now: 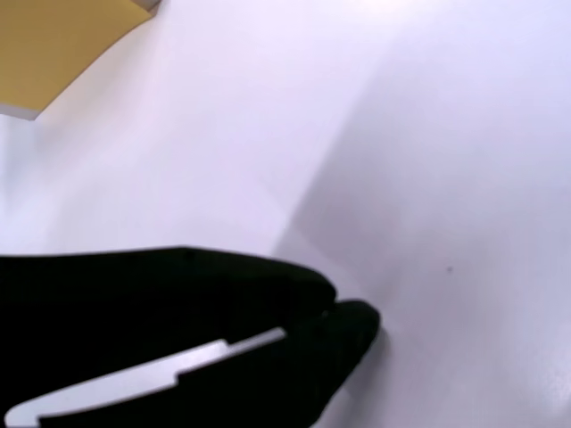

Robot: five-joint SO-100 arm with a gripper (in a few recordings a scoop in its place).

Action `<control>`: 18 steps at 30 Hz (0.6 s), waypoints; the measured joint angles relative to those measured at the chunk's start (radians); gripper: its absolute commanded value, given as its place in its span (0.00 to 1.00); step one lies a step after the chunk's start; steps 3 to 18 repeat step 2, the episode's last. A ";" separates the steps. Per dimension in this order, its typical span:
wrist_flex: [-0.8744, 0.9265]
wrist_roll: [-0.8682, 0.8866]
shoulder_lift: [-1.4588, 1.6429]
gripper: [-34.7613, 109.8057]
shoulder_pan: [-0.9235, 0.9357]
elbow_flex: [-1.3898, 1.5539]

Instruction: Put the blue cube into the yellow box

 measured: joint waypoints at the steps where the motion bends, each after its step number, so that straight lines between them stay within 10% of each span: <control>1: 0.000 0.000 0.000 0.24 0.000 0.000; 18: 0.000 0.000 0.000 0.24 0.000 0.000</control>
